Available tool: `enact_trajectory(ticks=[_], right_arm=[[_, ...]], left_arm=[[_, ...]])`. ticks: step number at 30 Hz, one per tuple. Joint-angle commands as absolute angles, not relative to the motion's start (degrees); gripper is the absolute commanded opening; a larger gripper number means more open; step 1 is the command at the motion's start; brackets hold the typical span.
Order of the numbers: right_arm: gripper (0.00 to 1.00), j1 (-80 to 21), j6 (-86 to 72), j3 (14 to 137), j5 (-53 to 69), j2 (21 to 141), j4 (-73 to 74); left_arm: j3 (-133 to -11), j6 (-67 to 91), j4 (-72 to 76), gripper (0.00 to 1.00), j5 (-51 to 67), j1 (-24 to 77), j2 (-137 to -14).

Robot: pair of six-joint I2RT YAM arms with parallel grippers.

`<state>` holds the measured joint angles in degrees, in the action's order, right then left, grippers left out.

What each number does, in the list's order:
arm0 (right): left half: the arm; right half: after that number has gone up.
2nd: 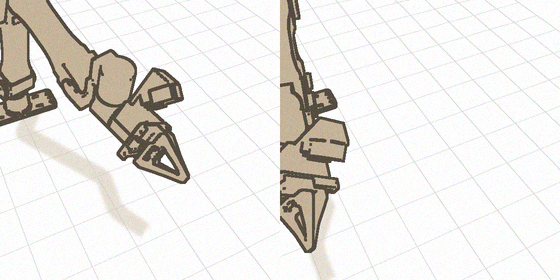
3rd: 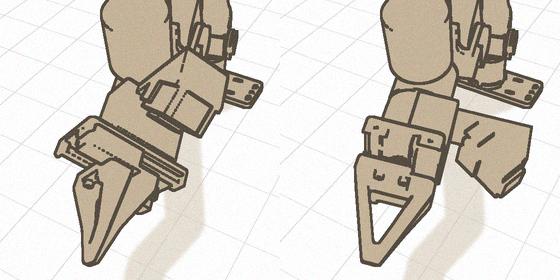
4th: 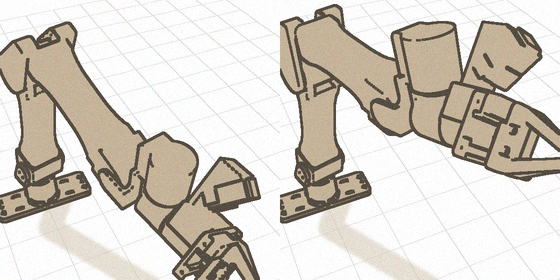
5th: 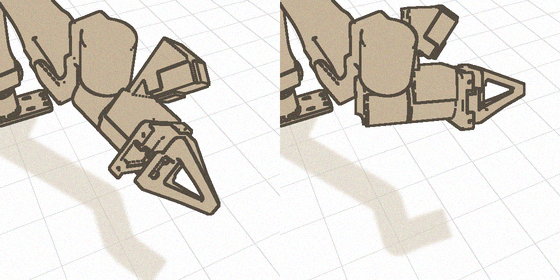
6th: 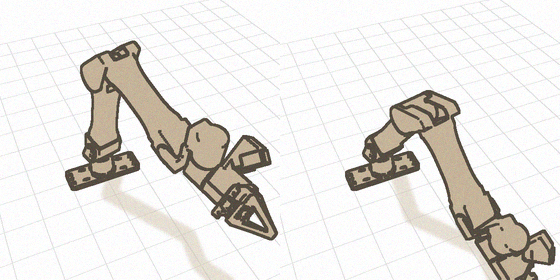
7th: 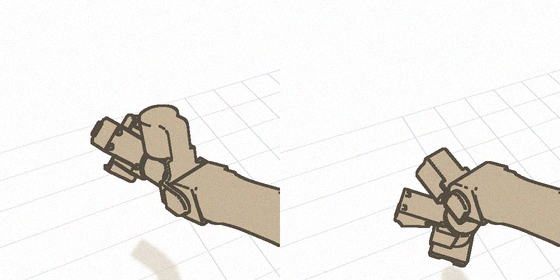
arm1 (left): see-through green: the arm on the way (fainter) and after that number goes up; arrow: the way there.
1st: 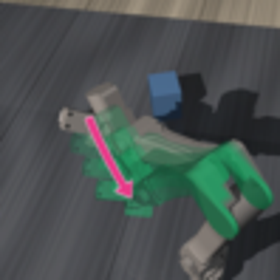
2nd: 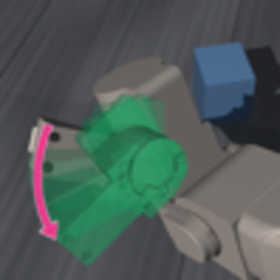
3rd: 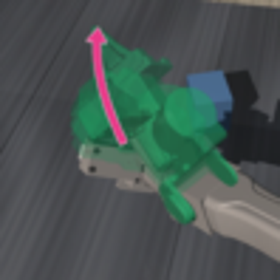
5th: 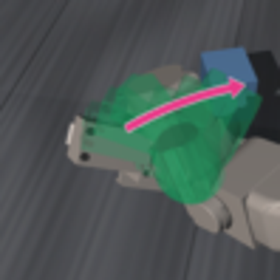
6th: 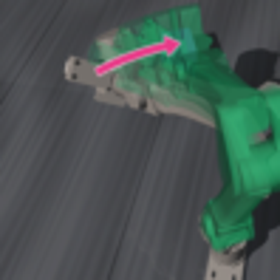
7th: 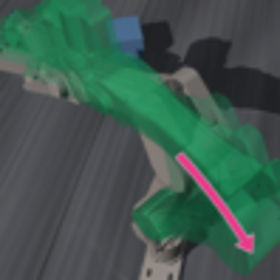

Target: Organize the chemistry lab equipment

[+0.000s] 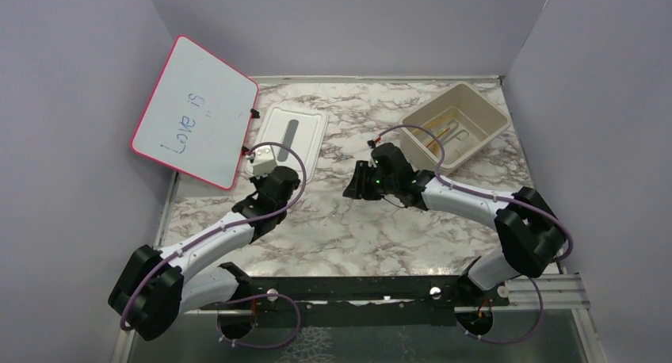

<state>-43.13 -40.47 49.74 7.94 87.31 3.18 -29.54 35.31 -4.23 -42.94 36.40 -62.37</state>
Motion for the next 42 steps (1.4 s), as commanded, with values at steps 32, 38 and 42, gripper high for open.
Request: enact_trajectory(ticks=[32, 38, 42], right_arm=[[0.42, -43.33, -40.61, 45.73, 1.2, 82.47, 5.32], [0.42, -43.37, -40.69, 45.36, 0.63, 82.05, 5.71], [0.42, -43.42, -40.67, 45.18, 0.29, 81.71, 5.96]], left_arm=[[-32.07, 25.93, 5.68, 0.12, -37.95, 43.83, -71.37], [-30.93, 26.0, 7.2, 0.12, -37.33, 43.95, -72.14], [-29.21, 25.89, 10.04, 0.13, -36.65, 44.12, -72.11]])
